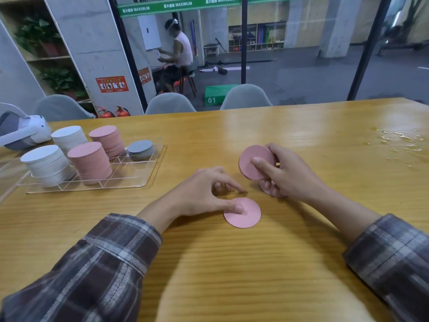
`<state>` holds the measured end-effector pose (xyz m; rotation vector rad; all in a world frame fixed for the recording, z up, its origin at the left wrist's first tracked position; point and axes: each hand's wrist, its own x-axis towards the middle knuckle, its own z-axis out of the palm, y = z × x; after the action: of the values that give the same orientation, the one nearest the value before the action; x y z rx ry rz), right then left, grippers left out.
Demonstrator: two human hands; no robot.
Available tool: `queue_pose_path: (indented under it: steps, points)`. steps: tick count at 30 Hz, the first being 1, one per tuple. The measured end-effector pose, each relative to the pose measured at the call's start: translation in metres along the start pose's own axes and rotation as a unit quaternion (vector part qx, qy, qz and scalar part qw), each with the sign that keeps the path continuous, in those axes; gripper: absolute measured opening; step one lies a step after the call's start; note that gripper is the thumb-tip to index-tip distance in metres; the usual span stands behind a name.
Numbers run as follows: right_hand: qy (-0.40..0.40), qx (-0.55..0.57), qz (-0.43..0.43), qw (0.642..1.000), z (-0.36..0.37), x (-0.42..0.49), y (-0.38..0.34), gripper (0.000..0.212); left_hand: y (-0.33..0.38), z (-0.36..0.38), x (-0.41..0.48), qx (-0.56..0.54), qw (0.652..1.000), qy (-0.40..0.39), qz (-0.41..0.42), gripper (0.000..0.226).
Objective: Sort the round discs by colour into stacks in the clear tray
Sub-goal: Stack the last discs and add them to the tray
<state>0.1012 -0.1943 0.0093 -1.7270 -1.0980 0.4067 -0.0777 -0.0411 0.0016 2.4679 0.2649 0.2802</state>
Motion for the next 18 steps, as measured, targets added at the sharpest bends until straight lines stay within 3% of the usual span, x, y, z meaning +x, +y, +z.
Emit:
queue_pose_path:
  steps: [7,12,18]
  points:
    - [-0.016,-0.032,0.004,0.999,0.002,0.001,0.000,0.026,-0.001,-0.005,0.006,-0.106,0.994,0.002,-0.028,0.024]
    - [-0.026,-0.025,0.021,0.999,0.006,0.003,0.000,0.028,0.002,-0.004,0.012,-0.239,0.959,0.150,-0.040,0.013]
    - [-0.032,0.011,0.054,0.998,0.006,0.002,-0.005,0.034,0.006,0.012,0.021,-0.268,0.934,0.225,-0.069,0.021]
